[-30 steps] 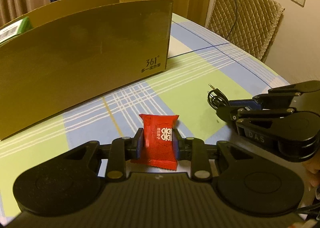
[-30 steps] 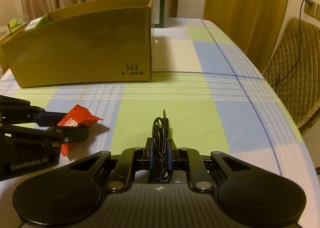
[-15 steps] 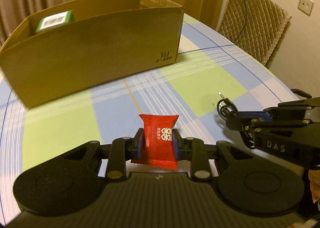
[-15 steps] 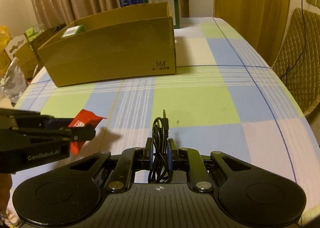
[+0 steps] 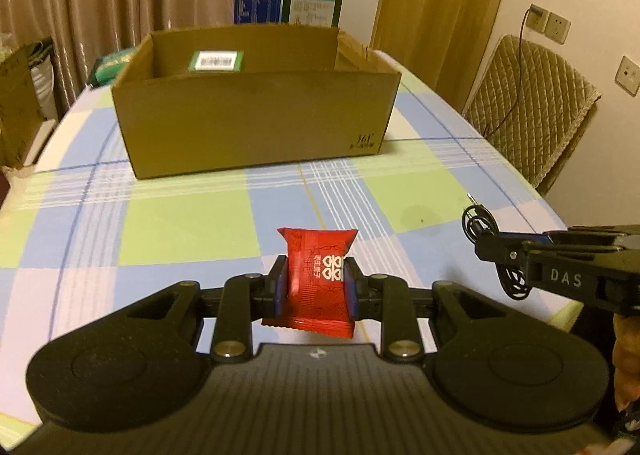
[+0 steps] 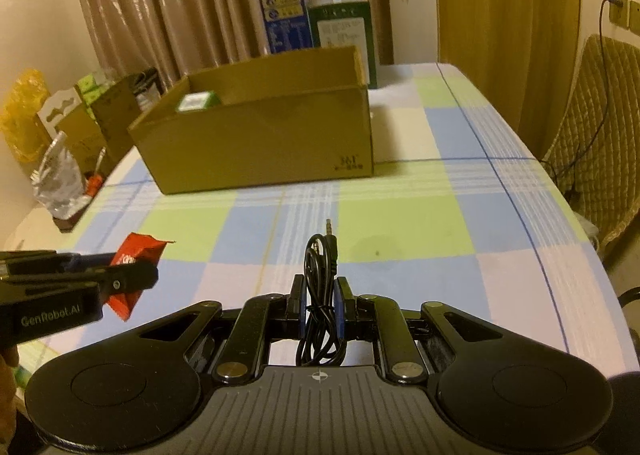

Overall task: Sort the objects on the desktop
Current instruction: 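Carry the red packet and black cable over the cardboard box with both tools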

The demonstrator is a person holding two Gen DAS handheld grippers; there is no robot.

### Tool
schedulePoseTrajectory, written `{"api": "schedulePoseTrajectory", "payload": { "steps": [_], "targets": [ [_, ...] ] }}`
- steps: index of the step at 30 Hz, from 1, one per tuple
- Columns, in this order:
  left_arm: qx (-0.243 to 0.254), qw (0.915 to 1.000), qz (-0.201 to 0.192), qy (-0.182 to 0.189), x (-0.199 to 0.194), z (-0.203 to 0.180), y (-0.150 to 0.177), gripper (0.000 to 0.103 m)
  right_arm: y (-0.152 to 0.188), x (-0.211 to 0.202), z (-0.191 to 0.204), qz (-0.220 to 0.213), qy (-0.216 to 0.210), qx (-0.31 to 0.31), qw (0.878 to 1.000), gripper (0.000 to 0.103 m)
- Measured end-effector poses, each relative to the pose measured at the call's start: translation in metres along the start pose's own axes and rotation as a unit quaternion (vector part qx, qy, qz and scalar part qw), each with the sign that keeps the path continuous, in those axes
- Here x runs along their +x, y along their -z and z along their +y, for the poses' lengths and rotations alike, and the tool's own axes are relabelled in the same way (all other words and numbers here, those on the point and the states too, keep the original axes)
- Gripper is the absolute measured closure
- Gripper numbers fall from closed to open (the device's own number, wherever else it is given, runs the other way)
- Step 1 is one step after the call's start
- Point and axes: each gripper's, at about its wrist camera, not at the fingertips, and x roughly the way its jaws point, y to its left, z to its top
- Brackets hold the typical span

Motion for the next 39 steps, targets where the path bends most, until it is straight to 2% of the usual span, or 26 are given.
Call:
{"api": "schedulePoseTrajectory", "payload": {
  "steps": [9, 18, 39],
  "targets": [
    [-0.002, 0.9997, -0.022, -0.005, -0.038, -0.009, 0.001, 0.08, -0.006, -0.028, 0.009, -0.019, -0.007, -0.01, 1.0, 0.093],
    [0.003, 0.9995, -0.032, -0.005, -0.056, -0.014, -0.005, 0.08, -0.016, -0.041, 0.018, -0.03, -0.011, -0.02, 0.999, 0.093],
    [0.008, 0.9991, -0.038, -0.018, -0.061, 0.001, -0.031, 0.08, -0.047, -0.037, 0.019, -0.041, -0.011, -0.038, 0.998, 0.093]
  ]
}}
